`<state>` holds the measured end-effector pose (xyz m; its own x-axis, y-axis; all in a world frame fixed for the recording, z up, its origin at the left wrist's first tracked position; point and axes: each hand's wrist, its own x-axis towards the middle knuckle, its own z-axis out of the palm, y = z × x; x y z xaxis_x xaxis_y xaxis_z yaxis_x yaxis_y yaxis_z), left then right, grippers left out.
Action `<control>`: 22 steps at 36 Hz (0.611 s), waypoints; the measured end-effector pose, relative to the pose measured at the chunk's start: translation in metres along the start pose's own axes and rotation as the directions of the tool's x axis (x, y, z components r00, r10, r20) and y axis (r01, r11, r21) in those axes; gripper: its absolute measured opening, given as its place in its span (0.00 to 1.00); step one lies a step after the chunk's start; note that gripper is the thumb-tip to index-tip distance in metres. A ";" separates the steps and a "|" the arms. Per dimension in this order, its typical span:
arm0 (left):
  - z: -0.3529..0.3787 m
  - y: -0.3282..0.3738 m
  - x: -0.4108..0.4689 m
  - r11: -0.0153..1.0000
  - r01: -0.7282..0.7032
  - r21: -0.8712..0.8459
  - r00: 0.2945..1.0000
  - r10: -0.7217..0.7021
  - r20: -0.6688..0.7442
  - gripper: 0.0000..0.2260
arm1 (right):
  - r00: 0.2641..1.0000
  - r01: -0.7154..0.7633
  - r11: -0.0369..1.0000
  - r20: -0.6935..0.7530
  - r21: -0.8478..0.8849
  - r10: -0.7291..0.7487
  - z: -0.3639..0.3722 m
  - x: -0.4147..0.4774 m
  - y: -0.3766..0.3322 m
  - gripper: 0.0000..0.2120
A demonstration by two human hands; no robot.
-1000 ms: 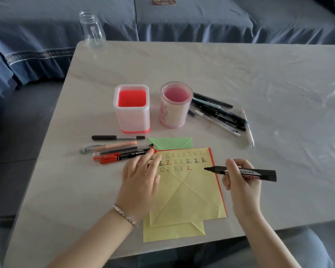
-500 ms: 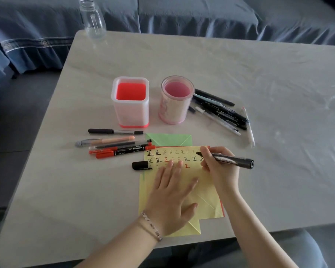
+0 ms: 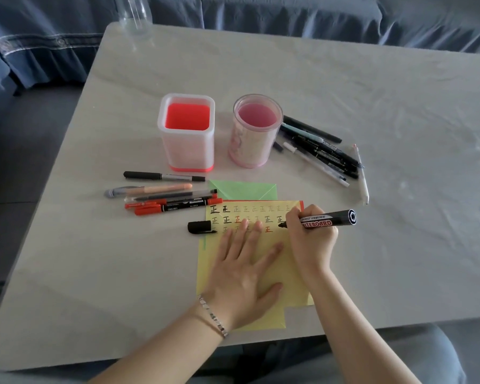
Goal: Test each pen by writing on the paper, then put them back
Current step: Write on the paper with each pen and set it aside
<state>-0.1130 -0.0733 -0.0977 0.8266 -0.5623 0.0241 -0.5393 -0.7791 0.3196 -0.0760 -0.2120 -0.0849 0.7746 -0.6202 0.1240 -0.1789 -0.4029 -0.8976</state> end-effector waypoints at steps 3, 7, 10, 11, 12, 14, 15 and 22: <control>-0.001 0.000 0.000 1.000 0.003 0.010 1.000 -0.003 0.003 0.26 | 1.000 0.005 1.000 0.017 -0.023 -0.004 0.000 0.000 0.000 0.15; -0.001 0.000 0.000 1.000 0.003 0.011 1.000 -0.003 -0.001 0.26 | 1.000 0.013 0.999 0.025 -0.034 -0.012 0.000 0.001 0.000 0.12; -0.001 0.001 0.000 1.000 0.003 0.011 1.000 -0.003 0.003 0.26 | 1.000 0.007 0.999 0.027 -0.046 -0.006 0.000 0.001 0.000 0.12; -0.001 0.001 0.001 1.000 0.004 0.009 1.000 -0.004 0.003 0.26 | 1.000 0.007 0.999 0.027 -0.046 -0.005 0.000 0.002 0.000 0.12; -0.001 0.001 0.001 1.000 0.004 0.008 1.000 -0.004 0.003 0.26 | 1.000 0.007 0.999 0.027 -0.046 -0.006 0.000 0.002 0.000 0.12; -0.001 0.001 0.001 1.000 0.004 0.009 1.000 -0.004 0.001 0.26 | 1.000 0.006 0.999 0.031 -0.047 -0.004 0.000 0.002 0.000 0.12; -0.001 0.001 0.001 1.000 0.003 0.009 1.000 -0.003 0.001 0.26 | 0.999 0.005 0.999 0.034 -0.050 -0.004 0.000 0.002 0.000 0.12; -0.001 0.001 0.001 1.000 0.002 0.008 1.000 -0.002 -0.001 0.26 | 0.999 0.020 0.999 0.042 -0.043 -0.018 0.000 0.001 0.000 0.12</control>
<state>-0.1123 -0.0739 -0.0962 0.8277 -0.5606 0.0245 -0.5392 -0.7824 0.3116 -0.0747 -0.2127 -0.0849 0.8023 -0.5841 0.1228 -0.1889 -0.4436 -0.8761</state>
